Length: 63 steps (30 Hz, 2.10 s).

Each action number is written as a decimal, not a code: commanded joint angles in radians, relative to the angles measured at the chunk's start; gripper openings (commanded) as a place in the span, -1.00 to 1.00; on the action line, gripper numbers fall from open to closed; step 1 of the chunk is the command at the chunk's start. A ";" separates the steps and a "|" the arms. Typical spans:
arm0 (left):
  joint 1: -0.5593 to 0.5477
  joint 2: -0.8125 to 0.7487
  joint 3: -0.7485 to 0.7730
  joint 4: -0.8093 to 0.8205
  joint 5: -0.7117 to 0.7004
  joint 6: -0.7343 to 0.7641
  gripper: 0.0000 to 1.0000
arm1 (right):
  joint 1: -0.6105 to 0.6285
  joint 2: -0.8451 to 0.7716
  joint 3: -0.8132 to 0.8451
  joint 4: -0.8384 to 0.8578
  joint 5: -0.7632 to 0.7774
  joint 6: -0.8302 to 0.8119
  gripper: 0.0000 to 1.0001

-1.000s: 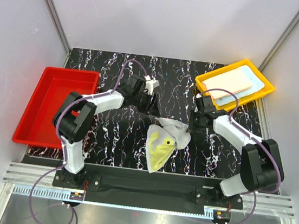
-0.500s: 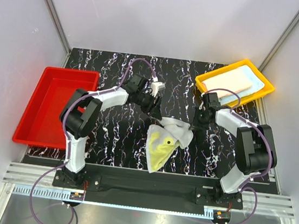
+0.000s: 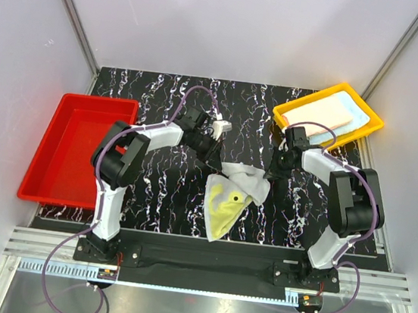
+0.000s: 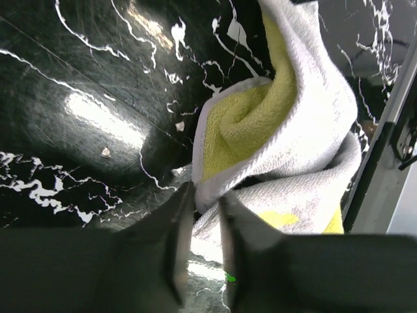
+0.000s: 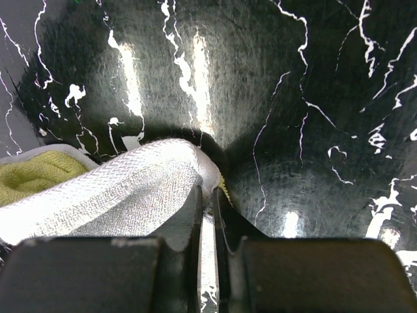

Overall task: Fold and stack the towels
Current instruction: Flatten out the crumpled towel

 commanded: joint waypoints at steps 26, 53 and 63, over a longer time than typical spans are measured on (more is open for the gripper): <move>0.004 -0.319 0.438 -0.416 -0.619 0.027 -1.00 | -0.004 -0.070 0.667 -0.206 -0.025 -0.130 -1.00; -0.264 -0.916 0.519 -0.628 -0.530 -0.071 -1.00 | 0.151 -0.914 0.465 -0.126 -0.397 -0.269 -1.00; -0.057 -0.683 0.576 -0.689 -0.560 -0.063 -1.00 | 0.147 -0.664 0.439 -0.070 -0.084 -0.448 -1.00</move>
